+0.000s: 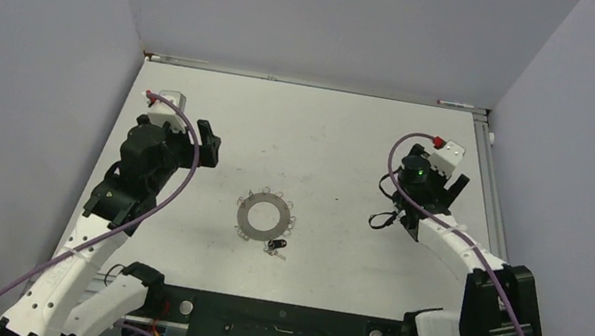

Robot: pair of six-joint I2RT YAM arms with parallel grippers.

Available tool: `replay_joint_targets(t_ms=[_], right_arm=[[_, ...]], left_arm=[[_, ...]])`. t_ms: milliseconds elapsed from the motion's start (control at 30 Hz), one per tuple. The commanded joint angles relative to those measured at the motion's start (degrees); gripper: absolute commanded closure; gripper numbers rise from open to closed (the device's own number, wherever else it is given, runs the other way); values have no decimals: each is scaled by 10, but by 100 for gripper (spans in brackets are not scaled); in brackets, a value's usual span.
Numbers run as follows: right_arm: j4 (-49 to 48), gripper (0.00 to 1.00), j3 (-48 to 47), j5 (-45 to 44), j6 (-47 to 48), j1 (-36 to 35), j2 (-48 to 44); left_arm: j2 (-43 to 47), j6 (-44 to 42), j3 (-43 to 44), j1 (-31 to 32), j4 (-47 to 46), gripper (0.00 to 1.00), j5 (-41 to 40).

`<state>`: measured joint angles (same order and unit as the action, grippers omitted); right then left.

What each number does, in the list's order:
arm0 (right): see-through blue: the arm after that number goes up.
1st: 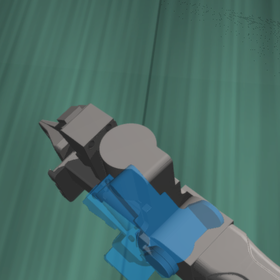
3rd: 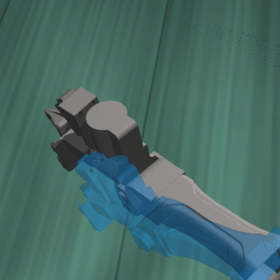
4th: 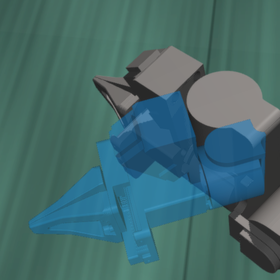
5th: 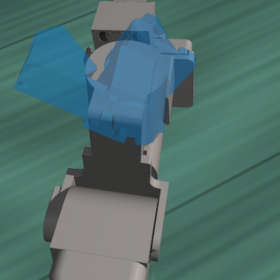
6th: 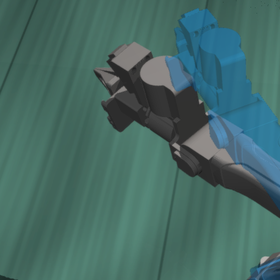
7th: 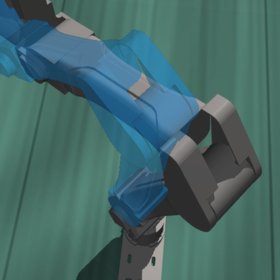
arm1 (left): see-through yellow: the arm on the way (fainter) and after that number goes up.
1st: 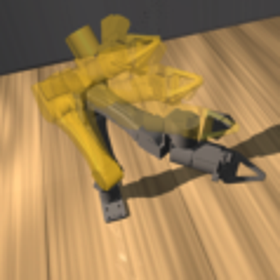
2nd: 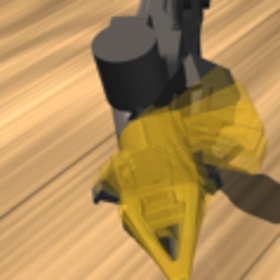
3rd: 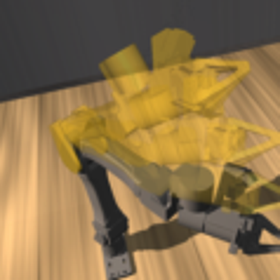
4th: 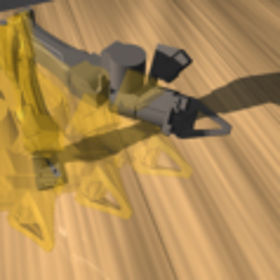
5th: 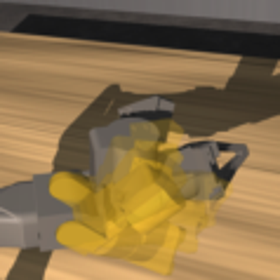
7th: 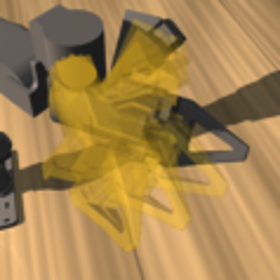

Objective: Put the keys on the keyring

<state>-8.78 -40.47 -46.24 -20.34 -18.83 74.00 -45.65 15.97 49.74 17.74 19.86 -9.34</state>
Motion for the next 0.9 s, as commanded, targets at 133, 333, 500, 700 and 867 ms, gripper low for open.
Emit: replay_joint_targets(t_ms=[133, 333, 500, 700, 867], right_arm=[[-217, 4, 81, 4, 57, 64, 130], [-426, 6, 150, 118, 148, 79, 197], [-406, 6, 126, 119, 170, 69, 217], [-418, 5, 136, 123, 163, 70, 210], [-425, 4, 141, 113, 169, 67, 208]], left_arm=[[10, -8, 0, 10, -31, 4, -11], [11, -10, -1, 17, -34, 4, -15], [15, -9, 2, 18, -31, 4, -10], [26, -11, 1, 31, -33, 4, -12], [31, -14, -1, 38, -35, 4, -14]])
